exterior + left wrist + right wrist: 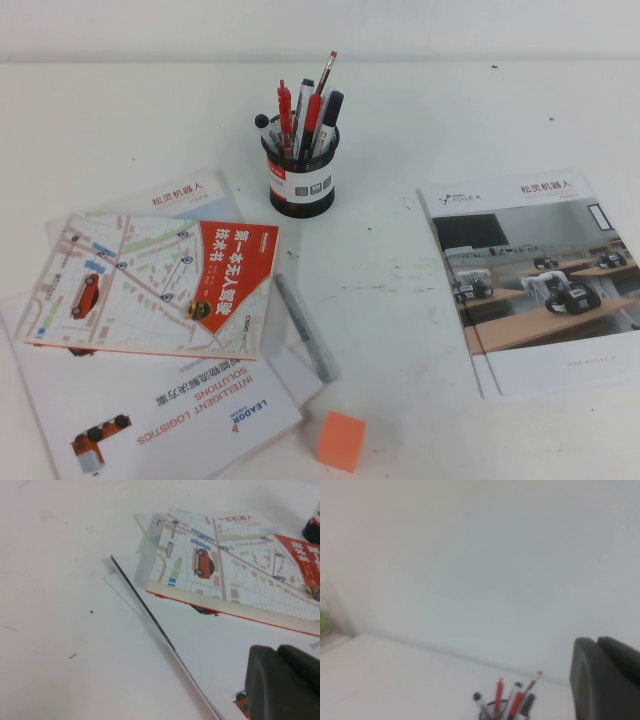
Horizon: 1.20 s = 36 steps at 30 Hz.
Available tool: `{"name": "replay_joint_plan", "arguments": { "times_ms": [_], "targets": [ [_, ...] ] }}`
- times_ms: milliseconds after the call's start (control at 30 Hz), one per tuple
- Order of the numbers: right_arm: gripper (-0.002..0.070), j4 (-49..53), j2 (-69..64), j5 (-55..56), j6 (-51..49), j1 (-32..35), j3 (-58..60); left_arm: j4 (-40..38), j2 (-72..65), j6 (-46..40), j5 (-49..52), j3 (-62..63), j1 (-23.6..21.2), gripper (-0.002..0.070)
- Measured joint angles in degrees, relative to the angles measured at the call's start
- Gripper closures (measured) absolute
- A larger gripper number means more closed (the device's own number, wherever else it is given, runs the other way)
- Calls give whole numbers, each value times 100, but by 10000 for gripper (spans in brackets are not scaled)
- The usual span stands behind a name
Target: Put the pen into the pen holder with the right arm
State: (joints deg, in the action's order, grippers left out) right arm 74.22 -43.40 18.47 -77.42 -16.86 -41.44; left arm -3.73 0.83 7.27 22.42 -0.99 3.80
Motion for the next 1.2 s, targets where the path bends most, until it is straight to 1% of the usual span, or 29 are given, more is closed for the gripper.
{"name": "replay_joint_plan", "arguments": {
  "times_ms": [133, 267, 633, 700, 767, 833, 900, 933, 967, 1000, 1067, 1200],
  "targets": [
    [695, 183, 997, -927, -635, 0, 476, 0, 0, 0, 0, 0, 0, 677],
    [695, 229, 1535, -1239, -781, 2, 922, 0, 0, 0, 0, 0, 0, 677],
    [694, 558, 1635, -1510, -821, 2, 1078, 0, 0, 0, 0, 0, 0, 678],
    [694, 475, 1635, -1600, -647, 2, 1123, 0, 0, 0, 0, 0, 0, 677],
    [695, -326, 1635, -1789, 263, 2, 1200, 0, 0, 0, 0, 0, 0, 678],
    [695, -1939, 1635, -2260, 1992, 2, 1261, 0, 0, 0, 0, 0, 0, 677],
    [695, -4091, 1635, -3056, 4247, 2, 1304, 0, 0, 0, 0, 0, 0, 677],
    [695, -4950, 1635, -3500, 5154, 2, 1329, 0, 0, 0, 0, 0, 0, 677],
    [695, -5529, 1646, -3780, 5790, 2, 1376, 0, 0, 0, 0, 0, 0, 677],
    [695, -5886, 1703, -4002, 6200, 2, 1473, 0, 0, 0, 0, 0, 0, 677],
    [695, -6209, 1922, -4079, 6633, 29, 1736, 0, 0, 0, 0, 0, 0, 677],
    [694, -6609, 2560, -3905, 6934, 372, 2262, 0, 0, 0, 0, 0, 0, 678]
  ]
}}
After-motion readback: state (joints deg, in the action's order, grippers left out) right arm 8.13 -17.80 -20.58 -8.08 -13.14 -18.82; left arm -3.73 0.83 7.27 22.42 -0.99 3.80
